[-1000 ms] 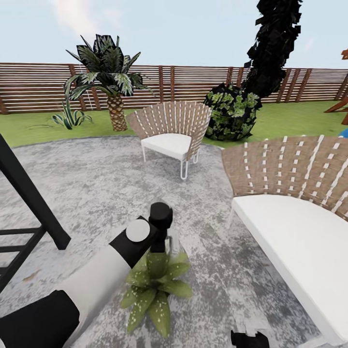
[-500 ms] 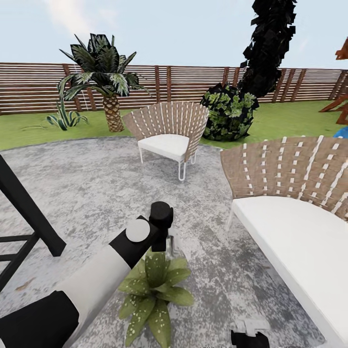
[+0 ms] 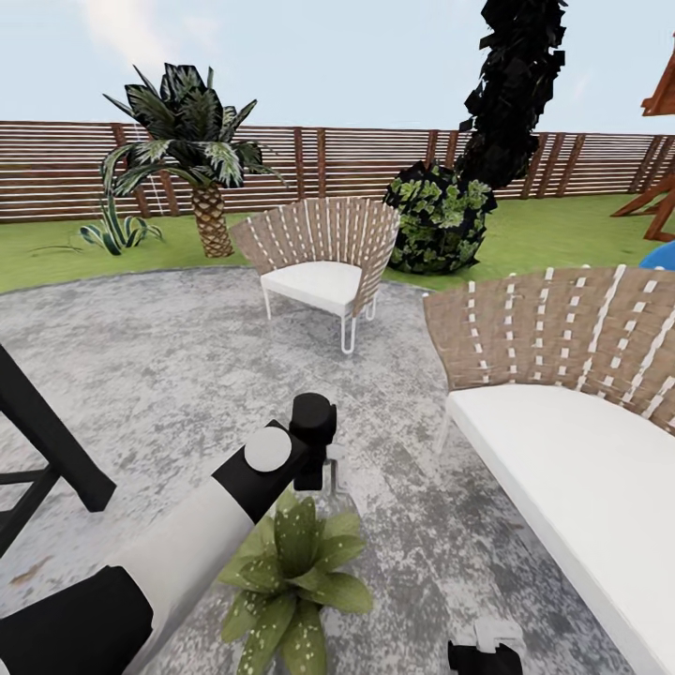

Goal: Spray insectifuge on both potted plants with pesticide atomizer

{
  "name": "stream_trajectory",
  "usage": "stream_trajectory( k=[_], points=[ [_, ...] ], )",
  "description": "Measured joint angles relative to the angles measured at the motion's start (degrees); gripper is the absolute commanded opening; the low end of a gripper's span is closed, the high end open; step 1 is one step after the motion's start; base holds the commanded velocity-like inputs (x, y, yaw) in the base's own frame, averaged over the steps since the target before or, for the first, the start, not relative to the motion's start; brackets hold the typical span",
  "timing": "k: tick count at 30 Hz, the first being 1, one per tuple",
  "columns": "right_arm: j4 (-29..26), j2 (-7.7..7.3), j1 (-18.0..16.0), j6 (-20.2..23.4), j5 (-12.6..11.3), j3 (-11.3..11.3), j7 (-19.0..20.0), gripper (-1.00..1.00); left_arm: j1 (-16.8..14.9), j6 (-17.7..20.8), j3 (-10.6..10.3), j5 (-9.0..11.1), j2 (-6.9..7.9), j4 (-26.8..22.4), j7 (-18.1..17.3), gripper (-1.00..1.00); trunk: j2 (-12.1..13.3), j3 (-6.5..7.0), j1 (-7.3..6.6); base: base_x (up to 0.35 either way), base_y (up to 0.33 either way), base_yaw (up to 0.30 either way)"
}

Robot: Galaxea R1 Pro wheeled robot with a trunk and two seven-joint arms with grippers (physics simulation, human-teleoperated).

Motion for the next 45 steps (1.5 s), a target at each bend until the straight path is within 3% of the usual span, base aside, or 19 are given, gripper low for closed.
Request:
stream_trajectory(
  k=[9, 28, 35, 45],
  points=[
    [0.0, -0.02, 0.0, 0.0, 0.1, 0.0, 0.1, 1.00, 0.8, -0.1, 0.0, 0.0, 0.00, 0.1, 0.0, -1.00, 0.0, 0.12, 0.01, 0.004, 0.000, -0.150],
    [0.0, 0.00, 0.0, 0.0, 0.1, 0.0, 0.1, 1.00, 3.7, 0.2, -0.8, -0.4, 0.00, 0.0, 0.0, -1.00, 0.0, 0.13, 0.01, 0.000, 0.000, -0.003],
    [0.0, 0.00, 0.0, 0.0, 0.1, 0.0, 0.1, 1.00, 2.9, 0.0, -0.8, 0.0, 0.00, -6.8, 0.0, -1.00, 0.0, 0.14, 0.00, 0.000, 0.000, 0.000],
    [0.0, -0.02, 0.0, -0.1, 0.0, 0.0, 0.0, 1.00, 3.7, 0.0, -0.5, 0.1, 0.01, -7.3, 0.0, -1.00, 0.0, 0.13, 0.03, -0.147, -0.096, 0.000]
  ],
)
